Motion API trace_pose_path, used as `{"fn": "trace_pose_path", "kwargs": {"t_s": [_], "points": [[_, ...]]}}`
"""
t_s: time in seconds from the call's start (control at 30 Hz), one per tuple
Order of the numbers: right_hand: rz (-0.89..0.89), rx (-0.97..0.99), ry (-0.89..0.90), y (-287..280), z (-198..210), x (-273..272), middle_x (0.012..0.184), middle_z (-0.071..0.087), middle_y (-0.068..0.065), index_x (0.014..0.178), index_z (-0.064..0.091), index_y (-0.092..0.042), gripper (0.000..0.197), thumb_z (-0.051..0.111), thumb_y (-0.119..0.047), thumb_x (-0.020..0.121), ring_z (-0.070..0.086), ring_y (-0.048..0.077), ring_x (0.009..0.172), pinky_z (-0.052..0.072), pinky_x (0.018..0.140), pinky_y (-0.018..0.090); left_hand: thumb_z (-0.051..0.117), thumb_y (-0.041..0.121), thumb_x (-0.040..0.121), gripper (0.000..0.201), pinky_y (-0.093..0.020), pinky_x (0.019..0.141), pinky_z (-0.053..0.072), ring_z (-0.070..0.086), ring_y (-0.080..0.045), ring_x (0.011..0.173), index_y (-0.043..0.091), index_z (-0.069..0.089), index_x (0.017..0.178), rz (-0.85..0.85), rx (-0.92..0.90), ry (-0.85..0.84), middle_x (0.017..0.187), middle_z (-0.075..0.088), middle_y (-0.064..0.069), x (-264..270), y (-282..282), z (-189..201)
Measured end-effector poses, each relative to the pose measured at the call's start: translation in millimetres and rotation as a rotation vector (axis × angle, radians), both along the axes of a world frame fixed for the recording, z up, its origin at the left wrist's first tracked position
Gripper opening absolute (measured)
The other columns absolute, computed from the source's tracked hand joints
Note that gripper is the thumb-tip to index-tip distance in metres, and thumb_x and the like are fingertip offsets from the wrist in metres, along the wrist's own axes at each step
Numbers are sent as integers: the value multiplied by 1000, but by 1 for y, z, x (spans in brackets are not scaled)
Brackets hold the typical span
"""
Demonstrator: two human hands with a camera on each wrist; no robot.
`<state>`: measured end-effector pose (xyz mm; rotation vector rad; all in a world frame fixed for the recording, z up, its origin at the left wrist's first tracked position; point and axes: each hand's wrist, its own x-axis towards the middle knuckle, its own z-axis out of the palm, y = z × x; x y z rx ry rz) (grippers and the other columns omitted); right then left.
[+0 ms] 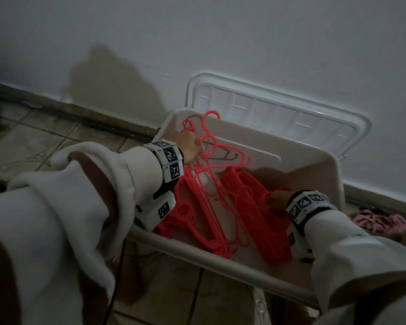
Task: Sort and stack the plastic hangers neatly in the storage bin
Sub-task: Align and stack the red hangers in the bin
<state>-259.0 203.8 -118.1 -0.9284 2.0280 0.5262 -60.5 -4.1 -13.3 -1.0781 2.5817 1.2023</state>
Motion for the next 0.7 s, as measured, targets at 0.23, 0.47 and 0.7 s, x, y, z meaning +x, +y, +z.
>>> {"fn": "trace_pose_path", "kwargs": {"t_s": [0.23, 0.47, 0.7], "points": [[30, -147, 71, -10, 59, 37, 113, 64, 9, 111, 65, -10, 25, 52, -20, 91, 59, 24, 104, 43, 91, 30, 44, 20, 97, 22, -31, 74, 46, 56, -20, 76, 4, 54, 86, 44, -37, -17, 82, 58, -7, 0, 6, 9], [7, -282, 216, -2, 88, 38, 123, 59, 13, 120, 59, -13, 36, 44, -36, 95, 56, 28, 113, 44, 93, 35, 38, 6, 98, 24, -25, 44, 49, 59, -24, 57, 1, 53, 80, 61, 180, 107, 68, 59, -13, -3, 9, 11], [83, -448, 194, 7, 109, 38, 113, 66, 7, 109, 66, -22, 27, 47, -35, 94, 60, 25, 105, 48, 90, 37, 45, 13, 96, 27, -39, 65, 56, 67, -28, 65, 14, 54, 71, 78, 66, 224, 78, 68, -19, 0, 10, 12]]}}
